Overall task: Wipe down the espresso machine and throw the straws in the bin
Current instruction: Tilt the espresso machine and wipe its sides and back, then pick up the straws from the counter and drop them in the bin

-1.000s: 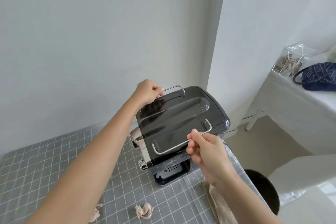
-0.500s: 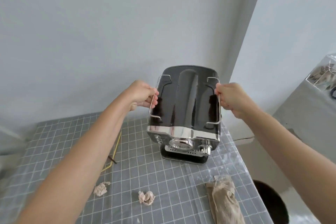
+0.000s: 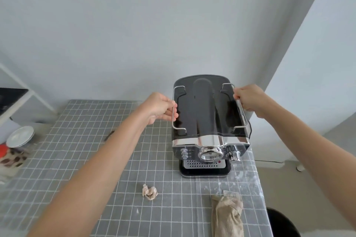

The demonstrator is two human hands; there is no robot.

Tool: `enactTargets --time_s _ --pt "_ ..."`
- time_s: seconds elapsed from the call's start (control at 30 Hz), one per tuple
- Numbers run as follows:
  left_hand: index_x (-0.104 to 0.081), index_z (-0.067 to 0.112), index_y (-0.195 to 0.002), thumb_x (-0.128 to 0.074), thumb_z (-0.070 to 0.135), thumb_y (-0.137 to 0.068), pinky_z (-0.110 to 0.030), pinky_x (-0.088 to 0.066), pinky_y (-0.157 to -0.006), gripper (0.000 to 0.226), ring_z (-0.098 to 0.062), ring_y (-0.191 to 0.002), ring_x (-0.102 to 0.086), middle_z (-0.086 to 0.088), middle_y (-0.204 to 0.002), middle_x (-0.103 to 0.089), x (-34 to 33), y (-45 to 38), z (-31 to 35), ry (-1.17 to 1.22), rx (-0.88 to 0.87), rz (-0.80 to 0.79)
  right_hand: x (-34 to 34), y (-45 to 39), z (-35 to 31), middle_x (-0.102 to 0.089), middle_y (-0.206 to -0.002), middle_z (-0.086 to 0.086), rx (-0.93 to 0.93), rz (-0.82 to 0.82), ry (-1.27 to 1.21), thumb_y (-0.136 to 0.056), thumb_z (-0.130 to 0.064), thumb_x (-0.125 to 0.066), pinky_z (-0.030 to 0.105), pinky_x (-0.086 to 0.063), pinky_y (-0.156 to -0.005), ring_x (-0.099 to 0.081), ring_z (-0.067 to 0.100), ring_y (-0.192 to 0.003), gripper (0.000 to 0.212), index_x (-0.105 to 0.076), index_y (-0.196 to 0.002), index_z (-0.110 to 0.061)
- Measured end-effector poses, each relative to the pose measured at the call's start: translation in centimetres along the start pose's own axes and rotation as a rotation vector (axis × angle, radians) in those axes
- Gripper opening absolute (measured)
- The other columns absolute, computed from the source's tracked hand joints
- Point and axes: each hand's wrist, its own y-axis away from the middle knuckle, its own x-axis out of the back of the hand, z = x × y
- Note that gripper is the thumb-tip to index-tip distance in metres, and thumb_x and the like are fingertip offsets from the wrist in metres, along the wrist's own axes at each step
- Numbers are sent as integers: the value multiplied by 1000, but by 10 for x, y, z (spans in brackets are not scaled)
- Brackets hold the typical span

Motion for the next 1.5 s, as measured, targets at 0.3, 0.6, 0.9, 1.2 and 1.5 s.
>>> enactTargets --time_s 0.3,0.6,0.9,1.2,1.5 --pt "-58 -1 -84 -47 5 -96 -24 -57 -49 17 -12 -50 -62 -12 -72 -59 -7 9 1 -7 9 31 7 -4 12 -43 -43 -2 43 -75 32 -92 -13 -44 17 -28 -38 -35 14 -36 30 -52 -63 -12" --pt "-59 6 -114 -53 15 -95 -35 -58 -81 22 -17 -85 -68 -7 -99 -66 37 36 -6 -123 -62 70 -1 17 -38 -63 -109 20 444 133 727 -93 -38 -51 43 -45 -80 -57 41 -98 37 -61 -103 -3" --pt "-63 8 -111 -52 16 -93 -34 -45 -97 22 -23 -113 -59 -5 -118 -63 153 46 -186 -619 113 255 -152 141 -85 -50 -49 -6 885 -445 182 -93 -31 -58 16 -36 -48 -44 10 -43 11 -64 -94 -21" --pt "-41 32 -140 -56 21 -91 -38 -34 -112 52 -25 -140 -31 -1 -157 -20 143 17 -350 -841 -26 108 -351 105 80 -40 -135 10 365 -712 795 -89 -30 -60 37 -38 -102 -42 32 -124 47 -45 -134 -27" --pt "-58 15 -89 -53 3 -87 -18 -43 -69 13 -11 -82 -53 5 -94 -54 164 -5 -387 -616 -337 265 -377 113 153 -49 -121 0 501 -436 743 -78 -14 -73 25 -53 -85 -57 18 -103 34 -64 -108 -28"
